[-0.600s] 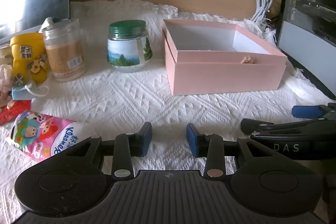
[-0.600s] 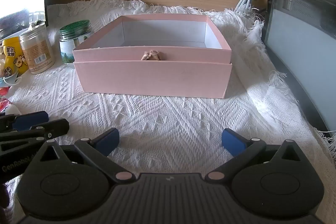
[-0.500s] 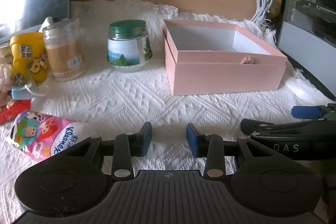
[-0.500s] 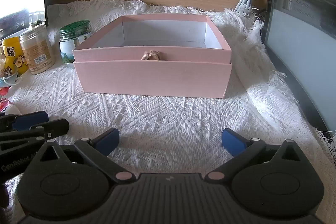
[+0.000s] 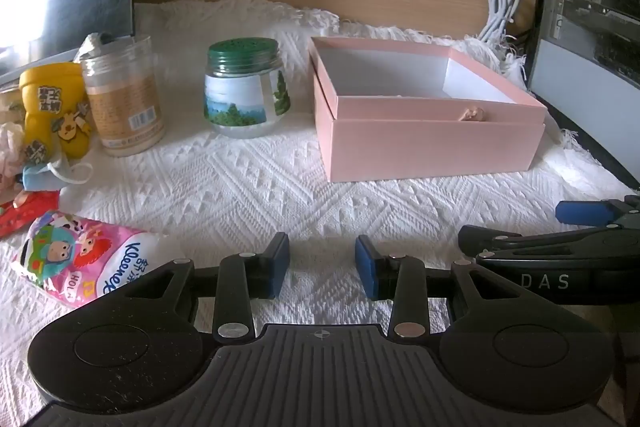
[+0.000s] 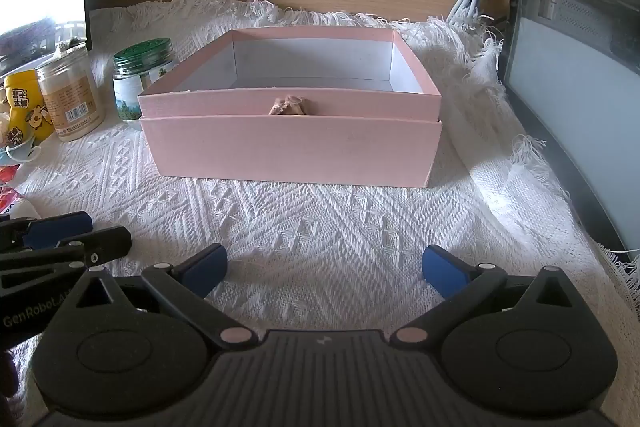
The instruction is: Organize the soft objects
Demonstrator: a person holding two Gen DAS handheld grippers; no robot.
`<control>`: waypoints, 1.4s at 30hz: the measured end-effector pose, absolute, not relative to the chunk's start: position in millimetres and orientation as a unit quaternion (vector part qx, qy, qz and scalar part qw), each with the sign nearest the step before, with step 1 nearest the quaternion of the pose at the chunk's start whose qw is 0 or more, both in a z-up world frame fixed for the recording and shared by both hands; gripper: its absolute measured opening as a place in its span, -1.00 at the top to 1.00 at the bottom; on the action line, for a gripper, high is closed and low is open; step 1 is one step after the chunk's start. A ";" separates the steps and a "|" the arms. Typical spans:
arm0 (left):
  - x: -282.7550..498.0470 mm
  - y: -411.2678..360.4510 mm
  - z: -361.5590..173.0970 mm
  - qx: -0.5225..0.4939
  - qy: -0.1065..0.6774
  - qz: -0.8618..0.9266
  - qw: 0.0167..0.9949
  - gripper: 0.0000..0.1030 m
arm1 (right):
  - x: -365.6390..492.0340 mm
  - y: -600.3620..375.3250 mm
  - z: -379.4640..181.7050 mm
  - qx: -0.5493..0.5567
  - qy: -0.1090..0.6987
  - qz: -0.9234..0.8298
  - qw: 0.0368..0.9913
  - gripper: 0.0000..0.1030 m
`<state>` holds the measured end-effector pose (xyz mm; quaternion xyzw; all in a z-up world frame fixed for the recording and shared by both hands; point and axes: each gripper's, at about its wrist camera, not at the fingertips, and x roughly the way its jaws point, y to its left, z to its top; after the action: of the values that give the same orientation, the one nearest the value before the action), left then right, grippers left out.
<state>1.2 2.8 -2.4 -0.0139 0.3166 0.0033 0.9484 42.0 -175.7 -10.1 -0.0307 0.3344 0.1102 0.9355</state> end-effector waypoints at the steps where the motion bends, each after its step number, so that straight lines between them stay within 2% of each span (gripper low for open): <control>1: 1.3 3.0 -2.7 -0.014 0.317 0.003 0.948 0.21 | 42.0 -175.7 -10.1 -0.031 0.334 0.110 0.935 -1.00; 42: 5.7 13.1 -13.1 -0.015 0.316 0.002 0.949 0.22 | 42.2 -175.8 -10.2 -0.031 0.335 0.110 0.935 -1.00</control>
<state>5.7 13.1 -13.1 -0.0146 0.3163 0.0024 0.9485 42.2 -175.8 -10.2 -0.0306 0.3346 0.1102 0.9354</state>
